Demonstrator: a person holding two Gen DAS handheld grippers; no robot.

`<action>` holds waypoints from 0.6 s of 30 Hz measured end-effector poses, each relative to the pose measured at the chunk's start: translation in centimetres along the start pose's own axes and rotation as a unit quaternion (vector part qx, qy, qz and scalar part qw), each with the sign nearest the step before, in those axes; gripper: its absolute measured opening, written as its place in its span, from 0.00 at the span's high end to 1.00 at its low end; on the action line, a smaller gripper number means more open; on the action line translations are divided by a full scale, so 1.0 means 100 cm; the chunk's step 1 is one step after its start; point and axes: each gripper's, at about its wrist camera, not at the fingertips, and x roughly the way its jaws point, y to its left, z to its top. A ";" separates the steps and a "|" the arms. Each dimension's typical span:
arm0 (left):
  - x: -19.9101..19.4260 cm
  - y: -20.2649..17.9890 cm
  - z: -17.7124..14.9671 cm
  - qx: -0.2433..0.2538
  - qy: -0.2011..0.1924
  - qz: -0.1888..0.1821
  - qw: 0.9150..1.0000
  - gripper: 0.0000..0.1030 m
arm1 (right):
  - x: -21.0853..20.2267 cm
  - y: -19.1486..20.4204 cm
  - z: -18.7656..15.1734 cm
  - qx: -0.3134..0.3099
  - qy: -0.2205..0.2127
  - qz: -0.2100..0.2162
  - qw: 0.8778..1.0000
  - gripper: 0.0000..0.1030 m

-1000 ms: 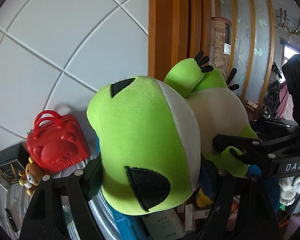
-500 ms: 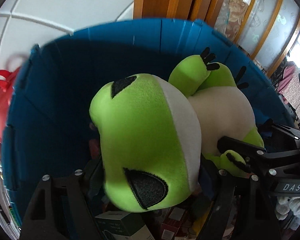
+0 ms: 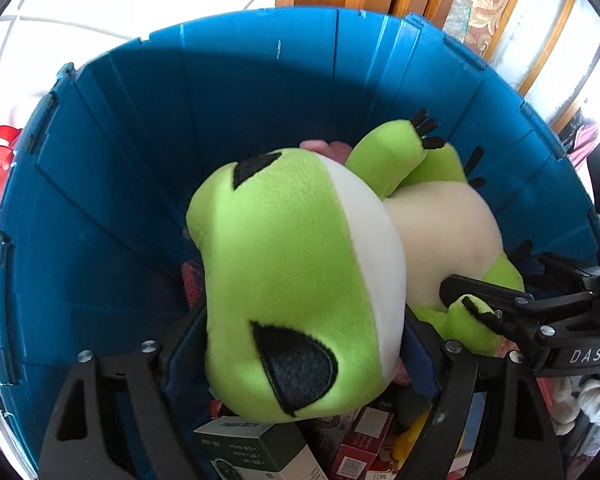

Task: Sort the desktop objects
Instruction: 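Carry the frog plush with both tools over the blue bin and release it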

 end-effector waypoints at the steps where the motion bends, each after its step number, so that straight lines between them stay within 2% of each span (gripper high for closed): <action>1: -0.004 -0.002 -0.001 0.001 -0.007 0.001 1.000 0.18 | 0.000 -0.001 0.002 0.000 -0.001 -0.001 1.000 0.08; 5: -0.022 -0.011 -0.009 0.004 -0.044 0.001 0.999 0.18 | -0.014 0.001 0.002 -0.013 -0.024 -0.011 1.000 0.08; 8: -0.038 0.000 -0.017 -0.010 -0.072 -0.009 0.997 0.18 | -0.028 0.003 0.003 -0.023 -0.050 -0.011 0.998 0.07; 11: -0.047 -0.002 -0.027 -0.009 -0.061 0.007 0.998 0.18 | -0.043 0.008 0.002 -0.028 -0.060 -0.003 0.998 0.01; 14: -0.056 -0.005 -0.038 0.006 -0.056 0.033 0.998 0.18 | -0.054 0.016 -0.001 -0.039 -0.063 -0.004 0.997 0.01; 16: -0.070 0.001 -0.030 0.012 -0.057 0.036 0.998 0.18 | -0.063 0.023 -0.005 -0.048 -0.065 -0.012 0.997 0.00; 18: -0.082 -0.001 -0.038 0.014 -0.061 0.040 0.997 0.18 | -0.076 0.029 -0.012 -0.059 -0.072 -0.027 0.995 0.00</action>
